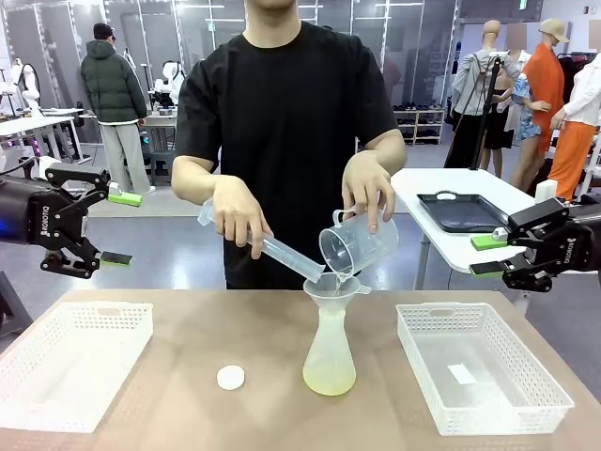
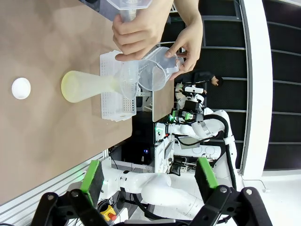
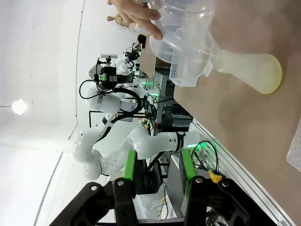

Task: Prepare the solutions needed for the experiment.
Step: Once the solution is in the Big flask , pick up the Plastic Funnel and place it back into the right Organizing basket.

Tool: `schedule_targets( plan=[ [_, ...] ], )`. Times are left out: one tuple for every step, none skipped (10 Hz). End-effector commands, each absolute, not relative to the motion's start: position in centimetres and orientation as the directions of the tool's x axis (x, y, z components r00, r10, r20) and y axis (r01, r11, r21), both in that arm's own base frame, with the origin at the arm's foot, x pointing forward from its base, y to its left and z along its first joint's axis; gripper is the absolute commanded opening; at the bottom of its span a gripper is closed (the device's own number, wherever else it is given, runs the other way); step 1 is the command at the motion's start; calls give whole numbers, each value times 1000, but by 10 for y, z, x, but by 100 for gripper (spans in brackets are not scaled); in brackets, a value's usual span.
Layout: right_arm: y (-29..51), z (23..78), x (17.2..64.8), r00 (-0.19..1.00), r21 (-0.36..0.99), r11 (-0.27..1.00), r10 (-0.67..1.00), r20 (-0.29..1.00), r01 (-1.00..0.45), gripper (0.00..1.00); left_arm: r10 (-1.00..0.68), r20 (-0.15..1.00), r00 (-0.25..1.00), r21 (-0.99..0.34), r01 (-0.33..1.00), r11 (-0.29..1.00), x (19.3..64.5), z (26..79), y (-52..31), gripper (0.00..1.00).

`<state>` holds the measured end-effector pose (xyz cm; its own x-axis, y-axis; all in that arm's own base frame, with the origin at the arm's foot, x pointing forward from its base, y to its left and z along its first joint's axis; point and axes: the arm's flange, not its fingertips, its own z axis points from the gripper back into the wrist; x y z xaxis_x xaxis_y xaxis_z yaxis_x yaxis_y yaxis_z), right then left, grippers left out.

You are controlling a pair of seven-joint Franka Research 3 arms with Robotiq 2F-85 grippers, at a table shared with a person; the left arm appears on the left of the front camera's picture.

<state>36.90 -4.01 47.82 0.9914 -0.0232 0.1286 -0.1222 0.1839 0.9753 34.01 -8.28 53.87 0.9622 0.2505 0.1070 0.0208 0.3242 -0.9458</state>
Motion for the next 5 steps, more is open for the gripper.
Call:
schedule_targets(
  plan=[
    [-41, 480, 369, 991, 975, 181, -19, 136, -130, 47, 253, 95, 963, -955, 16, 296, 340, 540, -87, 100],
    [-41, 480, 369, 991, 975, 181, -19, 136, -130, 47, 253, 95, 963, -955, 16, 296, 340, 540, -87, 100],
    [-41, 480, 369, 991, 975, 181, -19, 136, -130, 47, 253, 95, 963, -955, 16, 296, 340, 540, -87, 100],
    [-41, 480, 369, 991, 975, 181, -19, 136, -130, 47, 253, 95, 963, -955, 16, 296, 340, 540, -87, 100],
    [-41, 480, 369, 991, 975, 181, -19, 136, -130, 47, 253, 95, 963, -955, 16, 296, 340, 540, -87, 100]
  ],
)
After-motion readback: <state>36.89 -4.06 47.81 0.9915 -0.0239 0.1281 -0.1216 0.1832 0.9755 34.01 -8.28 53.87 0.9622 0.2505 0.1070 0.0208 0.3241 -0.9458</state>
